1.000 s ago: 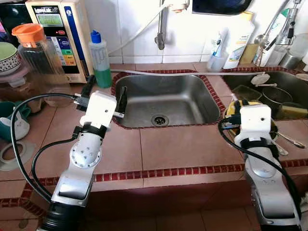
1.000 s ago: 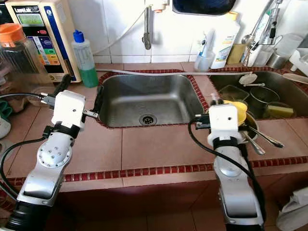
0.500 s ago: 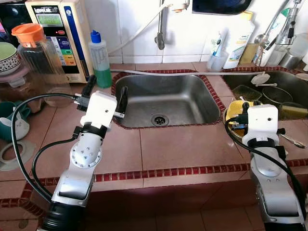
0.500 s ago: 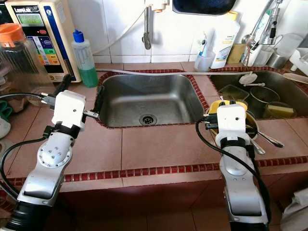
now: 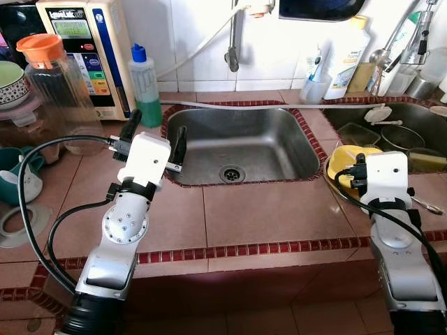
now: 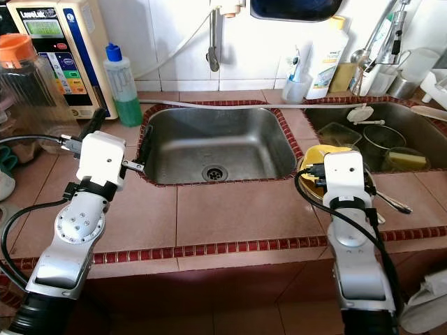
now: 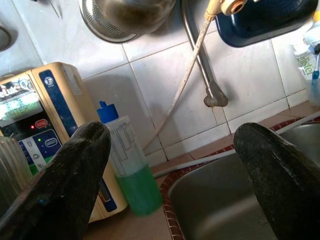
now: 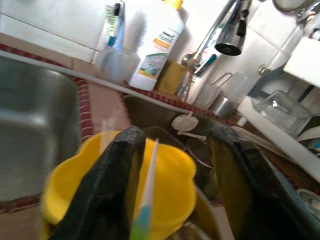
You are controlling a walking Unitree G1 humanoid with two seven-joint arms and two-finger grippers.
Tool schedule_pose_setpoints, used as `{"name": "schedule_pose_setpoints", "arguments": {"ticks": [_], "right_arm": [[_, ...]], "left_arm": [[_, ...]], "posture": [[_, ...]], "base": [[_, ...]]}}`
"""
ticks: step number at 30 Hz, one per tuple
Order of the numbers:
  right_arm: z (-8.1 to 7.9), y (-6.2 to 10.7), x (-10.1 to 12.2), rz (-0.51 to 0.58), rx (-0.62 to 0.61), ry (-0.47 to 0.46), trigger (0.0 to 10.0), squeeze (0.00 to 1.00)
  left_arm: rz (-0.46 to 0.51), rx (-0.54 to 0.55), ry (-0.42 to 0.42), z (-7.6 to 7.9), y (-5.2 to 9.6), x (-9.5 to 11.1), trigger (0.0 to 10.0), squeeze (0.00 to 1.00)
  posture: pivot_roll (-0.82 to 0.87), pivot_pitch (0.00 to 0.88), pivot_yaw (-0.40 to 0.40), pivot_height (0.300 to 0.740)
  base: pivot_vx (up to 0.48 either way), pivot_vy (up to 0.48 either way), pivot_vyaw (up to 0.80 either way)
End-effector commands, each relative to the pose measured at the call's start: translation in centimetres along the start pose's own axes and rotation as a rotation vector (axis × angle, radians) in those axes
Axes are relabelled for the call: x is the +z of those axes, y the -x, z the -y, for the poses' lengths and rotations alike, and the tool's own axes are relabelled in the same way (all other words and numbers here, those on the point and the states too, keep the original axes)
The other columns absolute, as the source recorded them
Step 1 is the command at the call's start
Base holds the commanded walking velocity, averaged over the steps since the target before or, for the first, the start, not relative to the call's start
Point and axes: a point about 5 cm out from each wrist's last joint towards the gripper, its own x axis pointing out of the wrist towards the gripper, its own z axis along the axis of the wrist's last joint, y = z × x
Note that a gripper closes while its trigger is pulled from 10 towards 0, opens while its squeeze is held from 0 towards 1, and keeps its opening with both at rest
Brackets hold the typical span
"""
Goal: Kitchen organization
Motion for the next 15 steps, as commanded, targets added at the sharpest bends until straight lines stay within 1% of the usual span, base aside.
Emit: {"name": "schedule_pose_setpoints", "arguments": {"ticks": [1,8,15], "right_arm": [[0.8,-0.7,0.2,0.008,-0.018,-0.003,10.0,1.0],[1.0,-1.7,0.2,0.005,-0.008,-0.019,10.0,1.0],[0.7,-1.9,-0.1,0.006,0.006,-0.025,10.0,1.0]], "left_arm": [[-0.003,0.0,0.003,-0.1,0.1,0.0,10.0,0.0],[-0.002,-0.001,0.001,-0.1,0.1,0.0,10.0,0.0],[-0.004,-0.003,-0.001,-0.1,0.2,0.0,10.0,0.0]], "posture": [[0.13,0.0,0.003,0.74],[0.13,0.0,0.002,0.74],[0.13,0.0,0.001,0.74]], "base": [[0.0,0.0,0.0],[0.0,0.0,0.0],[0.0,0.0,0.0]]}}
